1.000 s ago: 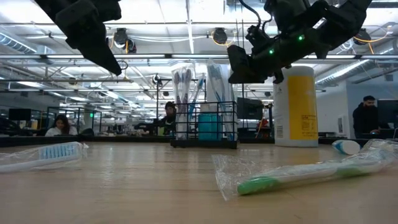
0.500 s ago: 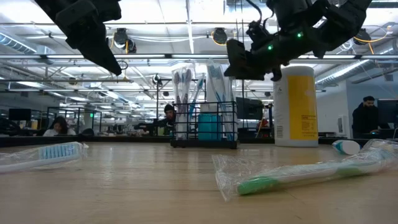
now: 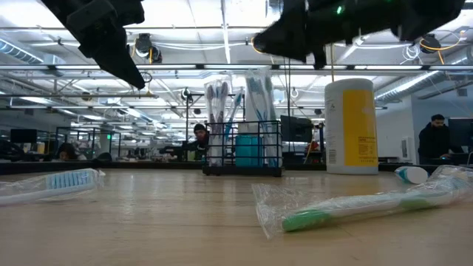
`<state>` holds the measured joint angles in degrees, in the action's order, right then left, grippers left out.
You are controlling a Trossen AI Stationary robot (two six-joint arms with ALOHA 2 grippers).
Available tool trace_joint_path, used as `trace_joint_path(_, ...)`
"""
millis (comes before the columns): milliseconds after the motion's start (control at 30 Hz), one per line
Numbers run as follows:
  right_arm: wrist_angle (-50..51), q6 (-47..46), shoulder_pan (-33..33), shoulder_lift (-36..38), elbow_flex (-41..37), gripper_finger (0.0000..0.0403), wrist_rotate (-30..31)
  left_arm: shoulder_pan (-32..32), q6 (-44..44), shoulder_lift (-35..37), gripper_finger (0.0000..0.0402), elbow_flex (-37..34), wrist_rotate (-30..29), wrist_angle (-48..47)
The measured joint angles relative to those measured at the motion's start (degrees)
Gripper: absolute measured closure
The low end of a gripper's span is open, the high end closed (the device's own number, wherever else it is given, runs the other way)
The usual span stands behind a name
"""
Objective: Pick & Place toothbrushing station
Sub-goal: Put the orange toothbrush into the black wire organizer
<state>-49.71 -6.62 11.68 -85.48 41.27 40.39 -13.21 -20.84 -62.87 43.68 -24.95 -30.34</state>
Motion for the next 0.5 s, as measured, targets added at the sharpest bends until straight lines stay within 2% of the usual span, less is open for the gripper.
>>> trace_joint_path(133, 1.01, 2.68, 5.69, 1.01, 2.82, 0.0252, 0.08, 0.0, 0.01, -0.01, 0.0272, 0.0, 0.0, 1.13)
trace_joint_path(267, 9.78, 0.4, 10.05, 1.43, 6.16, 0.0252, 0.02, -0.01, 0.04, -0.02, 0.0272, 0.0, -0.01, 2.15)
trace_joint_path(433, 32.57, -17.41, 13.02, 1.45, 8.48, 0.0252, -0.98, 0.0, 0.13, -0.02, 0.0272, 0.0, -0.04, 3.96)
trace_joint_path(500, 39.35, -27.05, 13.78, 1.43, 8.48, 0.0252, -6.43, 0.0, 0.15, -0.02, 0.0272, 0.0, -0.05, 4.49)
